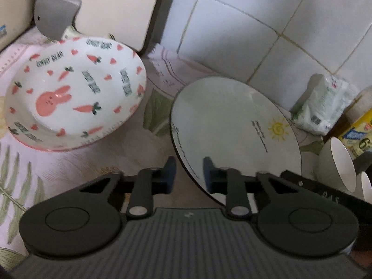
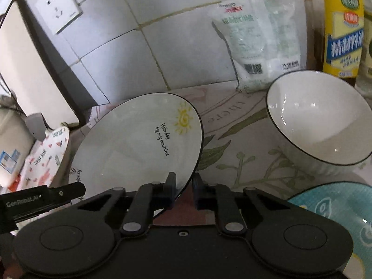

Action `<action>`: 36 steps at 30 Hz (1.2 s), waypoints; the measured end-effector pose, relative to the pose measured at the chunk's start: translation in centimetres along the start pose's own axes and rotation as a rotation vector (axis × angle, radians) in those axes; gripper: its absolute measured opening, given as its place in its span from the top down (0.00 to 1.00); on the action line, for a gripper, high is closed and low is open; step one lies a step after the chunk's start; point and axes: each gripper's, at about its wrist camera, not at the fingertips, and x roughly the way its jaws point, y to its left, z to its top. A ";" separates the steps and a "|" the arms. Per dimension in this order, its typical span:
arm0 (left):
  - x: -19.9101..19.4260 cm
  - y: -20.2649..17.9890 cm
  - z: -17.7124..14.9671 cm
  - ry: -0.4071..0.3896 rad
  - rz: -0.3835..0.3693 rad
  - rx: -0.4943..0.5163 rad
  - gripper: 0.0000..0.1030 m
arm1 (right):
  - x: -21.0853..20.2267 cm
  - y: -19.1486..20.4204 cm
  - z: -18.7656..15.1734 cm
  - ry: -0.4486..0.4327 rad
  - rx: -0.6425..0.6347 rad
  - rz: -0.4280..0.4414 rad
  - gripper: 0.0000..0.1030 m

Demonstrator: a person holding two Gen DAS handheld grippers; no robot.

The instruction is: Organize plates and bowls

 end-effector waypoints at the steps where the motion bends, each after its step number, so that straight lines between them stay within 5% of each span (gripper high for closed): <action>1: 0.3 0.0 -0.2 0.012 -0.010 -0.003 0.86 | 0.0 0.0 0.0 -0.001 0.003 -0.001 0.81; 16: -3.2 0.0 -1.6 -0.025 0.019 0.044 0.86 | -3.1 1.6 -0.6 -0.046 -0.064 0.035 0.80; 27: -10.3 1.3 -5.2 -0.035 0.016 0.109 0.86 | -8.9 2.5 -5.4 0.002 -0.072 0.125 0.79; 36: -12.1 2.3 -8.5 -0.012 -0.013 0.128 0.86 | -11.1 2.2 -9.4 0.016 -0.094 0.126 0.78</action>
